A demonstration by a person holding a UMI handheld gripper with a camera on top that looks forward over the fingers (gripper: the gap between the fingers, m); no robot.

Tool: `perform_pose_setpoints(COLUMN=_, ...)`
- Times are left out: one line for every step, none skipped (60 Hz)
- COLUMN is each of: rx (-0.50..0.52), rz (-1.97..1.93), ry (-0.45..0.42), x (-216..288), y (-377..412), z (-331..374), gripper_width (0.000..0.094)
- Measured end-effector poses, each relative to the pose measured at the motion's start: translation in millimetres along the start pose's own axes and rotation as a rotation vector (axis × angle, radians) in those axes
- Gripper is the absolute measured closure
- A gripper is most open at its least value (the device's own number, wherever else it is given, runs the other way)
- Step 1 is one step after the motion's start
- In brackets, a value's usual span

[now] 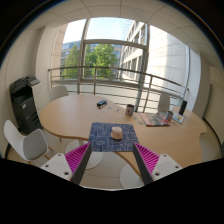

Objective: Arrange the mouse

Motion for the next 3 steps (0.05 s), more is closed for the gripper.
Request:
perform_pose_setpoints(rx=0.001, rz=0.000, ry=0.000, x=0.1, y=0.3, z=1.2, gripper_width=0.0090)
perform_pose_setpoints(rx=0.003, rz=-0.001, ry=0.000, x=0.1, y=0.9, z=2.2, gripper_width=0.0088)
perform_pose_setpoints(rx=0.004, rz=-0.002, ry=0.000, x=-0.1, y=1.4, z=3.4, gripper_width=0.0089)
Point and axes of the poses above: the point between the fingertips, and its own axes, seen from behind it with the camera up: y to the left, x up, z backward, against the way the camera looks, the point moved 2 cm from there along z, backward, against the way the camera looks, and after that the axes turned 8 degrees about -z, right-handed, at the moved point
